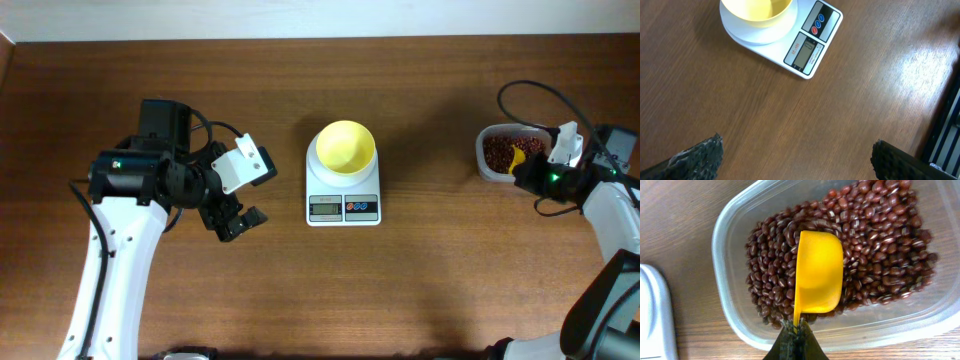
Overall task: Scoop item into bowl and weigh 50g on scale
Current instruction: 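Lower the yellow scoop into the red beans with the right gripper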
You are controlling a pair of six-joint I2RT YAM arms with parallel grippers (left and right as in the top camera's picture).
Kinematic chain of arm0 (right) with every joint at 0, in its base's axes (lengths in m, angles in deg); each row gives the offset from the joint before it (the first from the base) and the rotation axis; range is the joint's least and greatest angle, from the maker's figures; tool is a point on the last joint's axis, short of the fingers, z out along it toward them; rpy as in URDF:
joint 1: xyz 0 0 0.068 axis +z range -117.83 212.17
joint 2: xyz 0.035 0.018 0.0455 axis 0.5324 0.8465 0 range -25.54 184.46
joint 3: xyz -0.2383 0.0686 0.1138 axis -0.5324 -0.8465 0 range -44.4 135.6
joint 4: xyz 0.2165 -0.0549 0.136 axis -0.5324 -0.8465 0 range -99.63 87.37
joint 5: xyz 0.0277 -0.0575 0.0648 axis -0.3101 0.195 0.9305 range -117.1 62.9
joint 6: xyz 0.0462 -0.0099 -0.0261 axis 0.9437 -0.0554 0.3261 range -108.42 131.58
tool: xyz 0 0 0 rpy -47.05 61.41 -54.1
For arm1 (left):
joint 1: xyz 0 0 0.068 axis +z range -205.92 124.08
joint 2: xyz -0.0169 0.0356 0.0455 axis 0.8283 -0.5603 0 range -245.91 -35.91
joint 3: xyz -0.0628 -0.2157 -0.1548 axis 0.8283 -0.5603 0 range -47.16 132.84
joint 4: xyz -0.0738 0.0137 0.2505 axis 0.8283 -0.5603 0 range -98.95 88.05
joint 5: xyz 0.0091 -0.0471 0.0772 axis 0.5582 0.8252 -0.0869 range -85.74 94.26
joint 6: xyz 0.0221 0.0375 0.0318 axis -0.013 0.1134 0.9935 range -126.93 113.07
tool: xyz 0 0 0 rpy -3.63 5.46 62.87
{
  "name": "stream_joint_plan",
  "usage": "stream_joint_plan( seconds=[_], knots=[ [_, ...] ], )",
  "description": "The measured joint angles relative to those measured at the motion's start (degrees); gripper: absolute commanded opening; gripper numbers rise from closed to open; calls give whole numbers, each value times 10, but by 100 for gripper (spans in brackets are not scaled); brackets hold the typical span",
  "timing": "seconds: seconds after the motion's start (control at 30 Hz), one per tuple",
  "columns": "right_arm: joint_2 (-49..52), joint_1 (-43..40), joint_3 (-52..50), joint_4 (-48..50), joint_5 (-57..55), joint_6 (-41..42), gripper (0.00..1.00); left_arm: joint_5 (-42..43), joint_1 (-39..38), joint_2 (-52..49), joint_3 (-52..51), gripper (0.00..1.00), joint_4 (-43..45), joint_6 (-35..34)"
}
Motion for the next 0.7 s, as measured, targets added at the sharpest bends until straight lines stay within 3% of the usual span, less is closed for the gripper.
stream_joint_plan(
  seconds=[0.7],
  knots=[
    [19, -3, 9, 2, 35, 88, 4, 0, 0, 0, 0, 99, 0, 0]
  ],
)
